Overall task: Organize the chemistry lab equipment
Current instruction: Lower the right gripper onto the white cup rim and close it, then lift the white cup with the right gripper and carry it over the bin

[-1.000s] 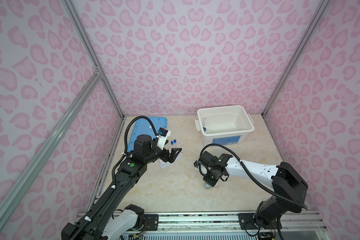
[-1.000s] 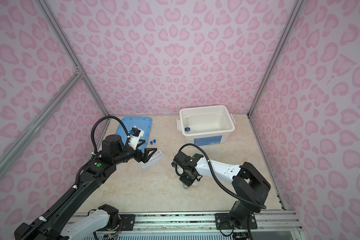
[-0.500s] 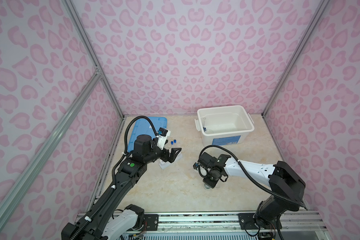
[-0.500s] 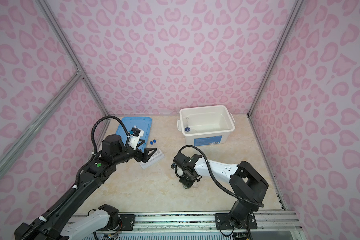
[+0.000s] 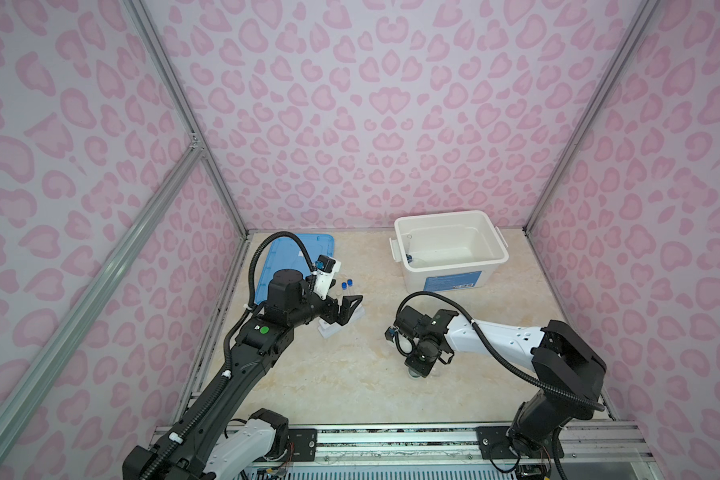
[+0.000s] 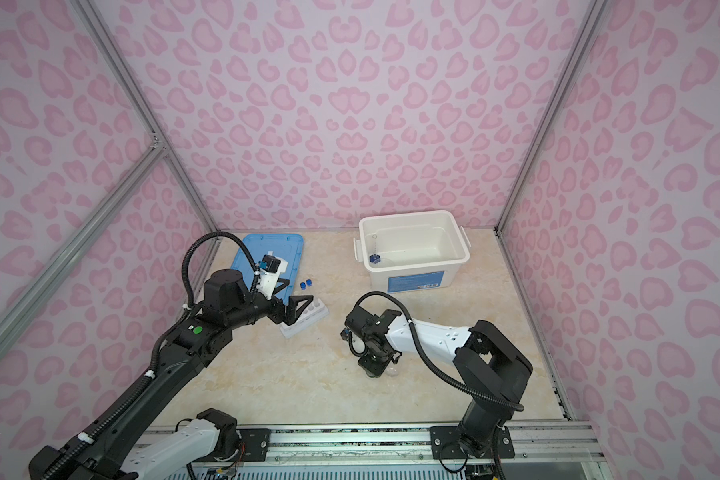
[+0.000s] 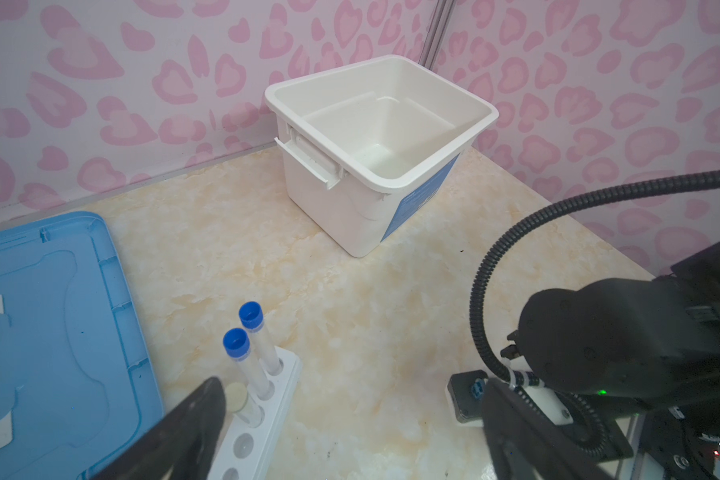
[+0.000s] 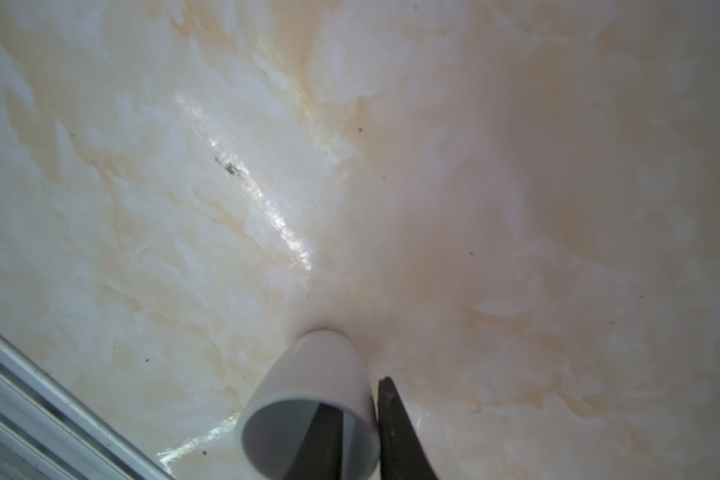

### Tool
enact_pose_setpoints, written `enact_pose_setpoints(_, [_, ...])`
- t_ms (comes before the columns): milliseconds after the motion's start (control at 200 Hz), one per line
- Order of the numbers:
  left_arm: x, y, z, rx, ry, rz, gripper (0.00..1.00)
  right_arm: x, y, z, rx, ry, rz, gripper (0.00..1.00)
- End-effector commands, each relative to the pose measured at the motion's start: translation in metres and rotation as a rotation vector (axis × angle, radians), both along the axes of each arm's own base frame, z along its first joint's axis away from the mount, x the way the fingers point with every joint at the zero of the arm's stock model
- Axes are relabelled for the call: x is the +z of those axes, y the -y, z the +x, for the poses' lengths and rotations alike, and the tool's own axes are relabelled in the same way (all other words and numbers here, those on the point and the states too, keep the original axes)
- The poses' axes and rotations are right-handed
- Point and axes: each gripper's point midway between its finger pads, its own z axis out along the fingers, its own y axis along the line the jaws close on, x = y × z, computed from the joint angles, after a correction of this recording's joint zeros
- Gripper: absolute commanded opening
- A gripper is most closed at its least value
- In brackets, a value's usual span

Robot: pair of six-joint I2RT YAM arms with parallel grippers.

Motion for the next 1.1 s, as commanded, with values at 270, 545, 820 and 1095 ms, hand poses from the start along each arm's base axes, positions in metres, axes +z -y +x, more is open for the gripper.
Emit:
enact_pose_setpoints(270, [0.006,0.001,0.001,-0.002,0.022,-0.01,0.97,-0.002,0.001,0.002,-0.002,0.02,-0.017,0.13])
enact_pose_setpoints(545, [0.005,0.001,0.001,0.0,0.02,-0.009,0.97,0.001,0.001,0.003,-0.007,0.032,-0.018,0.1])
enact_pose_setpoints(820, [0.005,0.001,0.002,-0.002,0.02,-0.01,0.97,0.014,0.0,0.008,-0.013,0.054,-0.001,0.1])
enact_pose_setpoints(1095, [0.006,0.001,0.002,-0.002,0.022,-0.009,0.97,0.028,0.003,0.015,-0.04,0.06,0.03,0.1])
